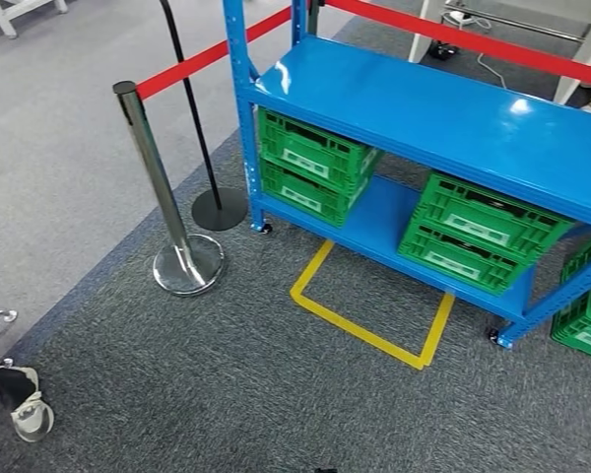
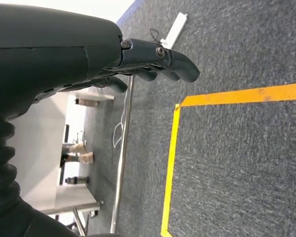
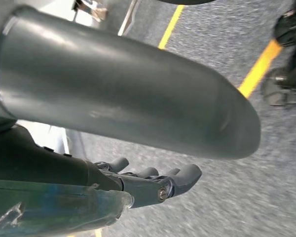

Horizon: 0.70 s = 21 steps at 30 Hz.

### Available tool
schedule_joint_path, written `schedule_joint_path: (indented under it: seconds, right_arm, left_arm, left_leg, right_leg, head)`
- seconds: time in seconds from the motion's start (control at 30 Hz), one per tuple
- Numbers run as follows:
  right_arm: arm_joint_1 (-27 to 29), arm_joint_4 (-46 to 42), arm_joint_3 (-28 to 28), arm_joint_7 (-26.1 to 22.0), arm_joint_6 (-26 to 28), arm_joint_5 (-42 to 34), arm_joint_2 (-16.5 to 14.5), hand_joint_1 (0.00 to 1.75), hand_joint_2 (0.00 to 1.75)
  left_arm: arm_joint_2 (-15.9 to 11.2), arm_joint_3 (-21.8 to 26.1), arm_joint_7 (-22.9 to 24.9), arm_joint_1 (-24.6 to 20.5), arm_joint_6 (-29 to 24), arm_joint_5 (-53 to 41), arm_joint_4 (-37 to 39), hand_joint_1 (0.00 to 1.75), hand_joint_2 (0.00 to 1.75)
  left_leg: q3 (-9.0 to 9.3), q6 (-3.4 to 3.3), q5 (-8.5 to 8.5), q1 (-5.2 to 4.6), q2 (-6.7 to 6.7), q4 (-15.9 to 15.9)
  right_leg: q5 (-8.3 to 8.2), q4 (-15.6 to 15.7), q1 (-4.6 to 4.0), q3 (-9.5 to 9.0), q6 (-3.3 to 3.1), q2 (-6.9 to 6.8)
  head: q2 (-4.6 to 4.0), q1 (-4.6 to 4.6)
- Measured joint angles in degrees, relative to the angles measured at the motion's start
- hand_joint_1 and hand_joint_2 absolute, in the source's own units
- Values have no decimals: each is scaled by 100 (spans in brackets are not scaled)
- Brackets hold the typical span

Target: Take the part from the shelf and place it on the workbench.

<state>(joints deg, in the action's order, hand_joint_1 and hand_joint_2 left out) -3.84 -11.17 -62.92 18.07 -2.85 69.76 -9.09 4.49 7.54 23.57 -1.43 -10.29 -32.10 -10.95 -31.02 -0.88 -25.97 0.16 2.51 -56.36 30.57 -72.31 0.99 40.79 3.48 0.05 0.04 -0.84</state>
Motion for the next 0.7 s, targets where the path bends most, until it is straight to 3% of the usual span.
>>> schedule_joint_path:
  seconds: [0.07, 0.13, 0.2, 0.27, 0.33, 0.4, 0.43, 0.47, 0.53, 0.6, 0.67, 0.7]
  right_arm:
    - [-6, 0, 7, -16, -7, 16, -7, 0, 0]
    - [-25, 1, 22, -18, -28, 27, -31, 0, 0]
    - [-20, 2, 35, 32, -48, 45, -66, 0, 0]
    - [-3, 5, 43, 115, -49, 71, -102, 0, 0]
    - [-1, 7, 56, 166, -43, 85, -128, 0, 0]
    - [-2, 7, 77, 186, -45, 86, -145, 0, 0]
    - [2, 7, 86, 197, -52, 86, -152, 0, 0]
    - [7, 7, 91, 205, -59, 87, -159, 0, 0]
    - [16, 7, 95, 219, -77, 88, -176, 0, 0]
    - [12, 7, 99, 217, -84, 87, -194, 0, 0]
    - [18, 7, 103, 205, -86, 82, -201, 0, 0]
    - [20, 7, 103, 202, -87, 80, -201, 0, 0]
  left_arm:
    - [16, 1, 18, -3, 15, 10, 0, 0, 175]
    - [24, 15, 14, -7, -3, 66, 0, 0, 175]
    - [35, 62, -31, -23, -69, 159, -1, 0, 175]
    - [50, 117, -93, -40, -122, 208, -2, 0, 175]
    - [58, 153, -130, -40, -139, 214, -2, 0, 175]
    - [67, 177, -151, -27, -142, 206, -1, 0, 175]
    - [73, 182, -171, -21, -141, 188, 0, 0, 175]
    - [81, 186, -202, -18, -149, 165, 0, 0, 175]
    - [92, 186, -274, -22, -189, 115, 0, 0, 175]
    - [99, 186, -336, -31, -238, 69, 0, 0, 175]
    - [110, 184, -393, -42, -279, -8, -1, 0, 175]
    - [113, 183, -407, -47, -288, -31, -1, 0, 175]
  left_leg:
    - [32, 47, -34, -12, 106, -15]
    - [60, 107, -68, -43, 194, -35]
    - [84, 155, -75, -48, 271, -31]
    - [69, 216, -156, -22, 180, -104]
    - [-135, 268, -460, -4, -56, -572]
    - [-508, 280, -819, -2, -180, -1357]
    - [-643, 277, -883, -2, -196, -1620]
    - [-688, 268, -831, -1, -207, -1684]
    - [-472, 236, -451, 5, -273, -1183]
    - [-136, 206, -134, 27, -507, -431]
    - [2, 188, -76, 34, -657, -86]
    - [5, 187, -84, 36, -647, -60]
  right_leg:
    - [-320, 801, -6, -462, -2, -186]
    - [-433, 1252, -19, -724, -59, -295]
    - [-436, 1283, -33, -729, -148, -203]
    - [-458, 1291, -28, -714, -223, -104]
    - [-482, 1301, -11, -701, -288, -7]
    - [-493, 1302, -11, -681, -323, 114]
    - [-496, 1301, -12, -675, -330, 184]
    - [-501, 1301, -12, -673, -328, 256]
    - [-515, 1301, -6, -674, -309, 401]
    - [-533, 1287, -10, -653, -267, 534]
    - [-564, 1298, -7, -608, -198, 645]
    - [-572, 1300, -5, -594, -179, 672]
  head:
    - [0, -4]
    - [0, 11]
    - [0, 28]
    - [0, 32]
    - [0, 39]
    - [0, 40]
    - [0, 40]
    - [0, 40]
    - [0, 39]
    - [0, 39]
    - [0, 41]
    - [0, 40]
